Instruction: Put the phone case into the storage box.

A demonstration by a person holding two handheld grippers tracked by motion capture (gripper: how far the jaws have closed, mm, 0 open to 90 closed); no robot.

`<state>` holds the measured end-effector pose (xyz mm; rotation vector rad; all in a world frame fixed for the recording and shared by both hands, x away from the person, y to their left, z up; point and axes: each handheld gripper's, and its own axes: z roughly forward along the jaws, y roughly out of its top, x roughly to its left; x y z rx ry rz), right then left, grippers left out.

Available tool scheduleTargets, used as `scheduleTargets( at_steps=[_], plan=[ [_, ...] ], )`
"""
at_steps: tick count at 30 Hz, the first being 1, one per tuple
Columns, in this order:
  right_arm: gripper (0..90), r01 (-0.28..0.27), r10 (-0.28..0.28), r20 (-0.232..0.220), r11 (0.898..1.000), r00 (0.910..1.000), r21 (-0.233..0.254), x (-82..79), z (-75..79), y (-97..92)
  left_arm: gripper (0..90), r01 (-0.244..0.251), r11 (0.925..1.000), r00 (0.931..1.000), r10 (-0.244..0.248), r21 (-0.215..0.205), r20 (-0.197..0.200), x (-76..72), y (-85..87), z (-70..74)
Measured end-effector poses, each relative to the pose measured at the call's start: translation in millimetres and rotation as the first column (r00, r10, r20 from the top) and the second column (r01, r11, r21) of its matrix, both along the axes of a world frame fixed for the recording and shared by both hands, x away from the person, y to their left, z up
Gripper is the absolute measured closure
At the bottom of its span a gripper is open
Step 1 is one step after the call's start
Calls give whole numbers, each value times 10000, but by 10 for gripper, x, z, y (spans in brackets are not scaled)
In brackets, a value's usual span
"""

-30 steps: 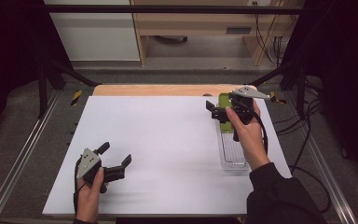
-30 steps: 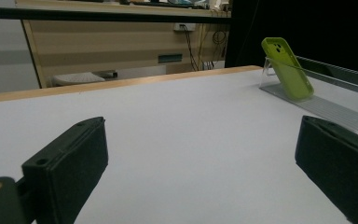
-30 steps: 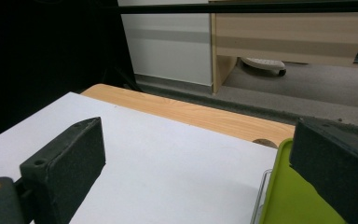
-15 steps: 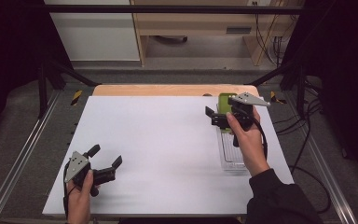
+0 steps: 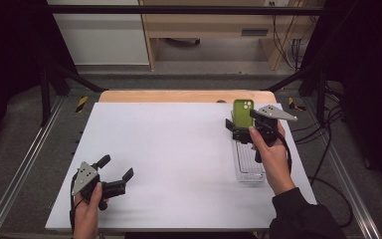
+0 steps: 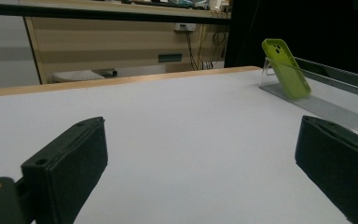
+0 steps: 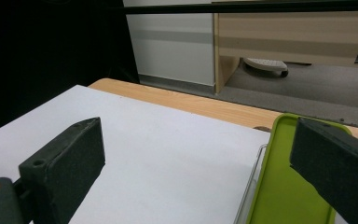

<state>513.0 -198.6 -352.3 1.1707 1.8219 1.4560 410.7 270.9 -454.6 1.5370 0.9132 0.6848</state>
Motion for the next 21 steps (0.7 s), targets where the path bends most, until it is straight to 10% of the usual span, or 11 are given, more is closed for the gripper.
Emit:
scheduleTargets(
  at_steps=[21],
  plan=[
    [26,-343,349,161,9988,9993,-340,-238,76,-49,19,152,9998,9998,-154,-121,-143,-7,0,-9]
  ],
)
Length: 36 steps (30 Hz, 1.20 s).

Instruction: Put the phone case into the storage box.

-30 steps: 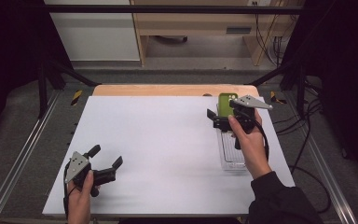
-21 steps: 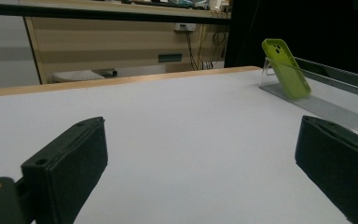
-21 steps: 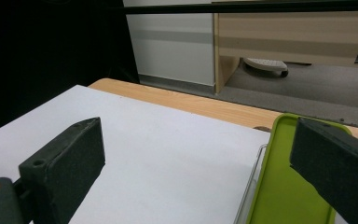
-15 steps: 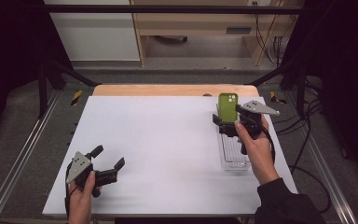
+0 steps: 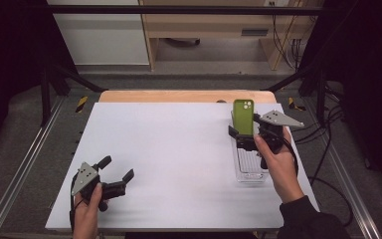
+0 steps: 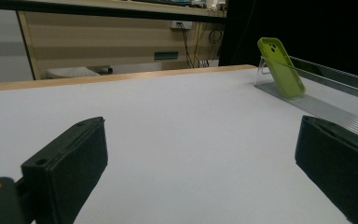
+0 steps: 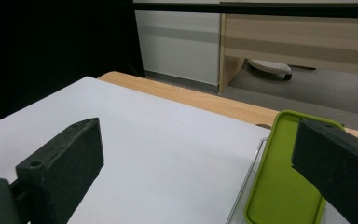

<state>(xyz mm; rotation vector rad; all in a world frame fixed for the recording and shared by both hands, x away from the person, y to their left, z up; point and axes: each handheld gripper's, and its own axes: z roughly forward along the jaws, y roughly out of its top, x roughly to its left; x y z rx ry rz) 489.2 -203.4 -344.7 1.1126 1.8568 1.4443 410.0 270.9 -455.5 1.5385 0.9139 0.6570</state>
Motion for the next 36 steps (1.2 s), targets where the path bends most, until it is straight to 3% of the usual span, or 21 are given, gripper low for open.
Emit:
scheduleTargets(
  at_steps=[36],
  plan=[
    [28,465,-479,357,9982,9982,389,-314,4,-401,19,278,9995,9996,-277,161,-58,-95,-30,-5]
  ],
)
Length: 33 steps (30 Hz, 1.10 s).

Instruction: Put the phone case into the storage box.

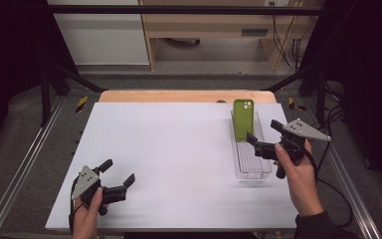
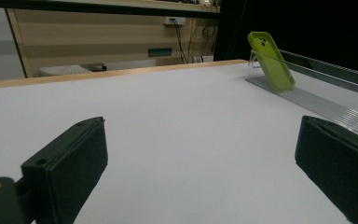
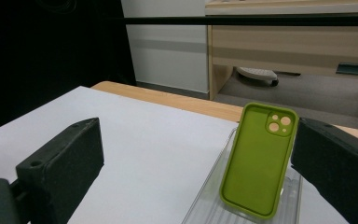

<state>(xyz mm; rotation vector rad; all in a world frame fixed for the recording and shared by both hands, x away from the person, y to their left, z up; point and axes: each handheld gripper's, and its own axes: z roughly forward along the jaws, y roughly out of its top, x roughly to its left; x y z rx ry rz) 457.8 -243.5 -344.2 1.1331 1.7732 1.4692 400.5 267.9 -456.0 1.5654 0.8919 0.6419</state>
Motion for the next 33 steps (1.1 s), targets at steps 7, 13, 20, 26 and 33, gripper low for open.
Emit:
scheduleTargets(
  at_steps=[7,13,20,26,33],
  plan=[
    [28,108,-108,25,9999,9999,40,-49,-19,-74,19,-3,10000,10000,3,10,1,2,1,-1],
    [28,177,-177,31,9998,9998,86,-89,-36,-127,19,-3,10000,10000,3,18,0,3,0,-2],
    [28,257,-257,1,9996,9997,108,-135,-78,-187,19,-6,10000,10000,6,28,2,3,0,-3],
    [27,425,-425,-38,9989,9991,203,-179,-125,-275,19,-32,10000,10000,32,7,-46,5,-7,-15],
    [28,593,-589,-116,9977,9982,315,-256,-184,-395,20,-62,10000,10000,61,55,51,-3,-5,-8]
  ],
)
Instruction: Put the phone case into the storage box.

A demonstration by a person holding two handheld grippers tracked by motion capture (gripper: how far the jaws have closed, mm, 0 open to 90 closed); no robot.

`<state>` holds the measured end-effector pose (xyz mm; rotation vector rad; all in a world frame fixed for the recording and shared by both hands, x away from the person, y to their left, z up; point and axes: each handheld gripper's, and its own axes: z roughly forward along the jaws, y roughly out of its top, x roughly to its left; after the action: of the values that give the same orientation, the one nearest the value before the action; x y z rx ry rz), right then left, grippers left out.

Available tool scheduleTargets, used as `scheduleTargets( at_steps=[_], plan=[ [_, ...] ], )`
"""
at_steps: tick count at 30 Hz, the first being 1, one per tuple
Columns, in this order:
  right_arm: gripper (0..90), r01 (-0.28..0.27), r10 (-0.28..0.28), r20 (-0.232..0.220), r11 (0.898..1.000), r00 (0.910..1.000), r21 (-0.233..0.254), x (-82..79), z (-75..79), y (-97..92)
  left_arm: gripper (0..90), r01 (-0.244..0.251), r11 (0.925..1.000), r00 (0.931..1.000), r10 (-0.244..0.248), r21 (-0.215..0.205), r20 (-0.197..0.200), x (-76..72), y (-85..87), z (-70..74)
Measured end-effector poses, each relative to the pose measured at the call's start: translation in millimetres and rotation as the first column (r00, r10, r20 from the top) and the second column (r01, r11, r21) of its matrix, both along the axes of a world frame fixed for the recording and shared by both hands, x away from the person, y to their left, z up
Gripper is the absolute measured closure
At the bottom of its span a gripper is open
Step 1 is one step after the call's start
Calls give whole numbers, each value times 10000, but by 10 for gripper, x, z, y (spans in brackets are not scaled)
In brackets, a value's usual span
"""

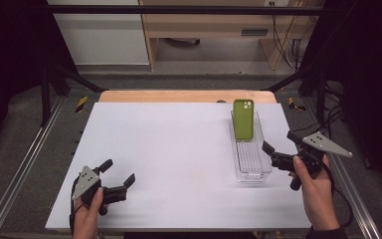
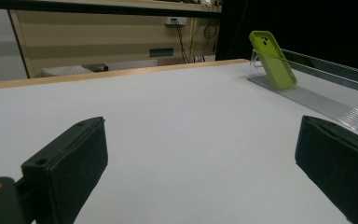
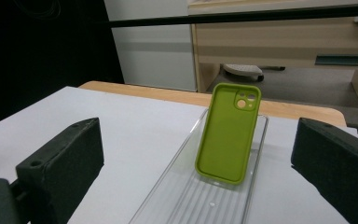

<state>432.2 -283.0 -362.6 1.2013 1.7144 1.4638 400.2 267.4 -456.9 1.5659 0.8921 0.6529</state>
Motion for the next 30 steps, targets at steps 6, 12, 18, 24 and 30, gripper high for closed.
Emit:
scheduleTargets(
  at_steps=[6,12,18,24,30],
  plan=[
    [28,207,-206,-7,9997,9998,152,-65,-46,-105,19,22,10000,10000,-22,-12,-5,5,3,-2],
    [28,421,-421,-16,9989,9991,213,-115,-70,-215,19,25,10000,10000,-25,-1,0,3,-1,-2],
    [31,537,-536,-53,9982,9985,272,-166,-112,-290,19,18,10000,10000,-18,-19,-13,5,-3,-5],
    [32,525,-524,-47,9985,9986,136,-189,-181,-331,20,8,10000,10000,-8,7,11,5,7,-2],
    [31,502,-501,-98,9987,9987,108,-208,-251,-345,20,-15,10000,10000,16,-49,36,2,9,1]
  ],
)
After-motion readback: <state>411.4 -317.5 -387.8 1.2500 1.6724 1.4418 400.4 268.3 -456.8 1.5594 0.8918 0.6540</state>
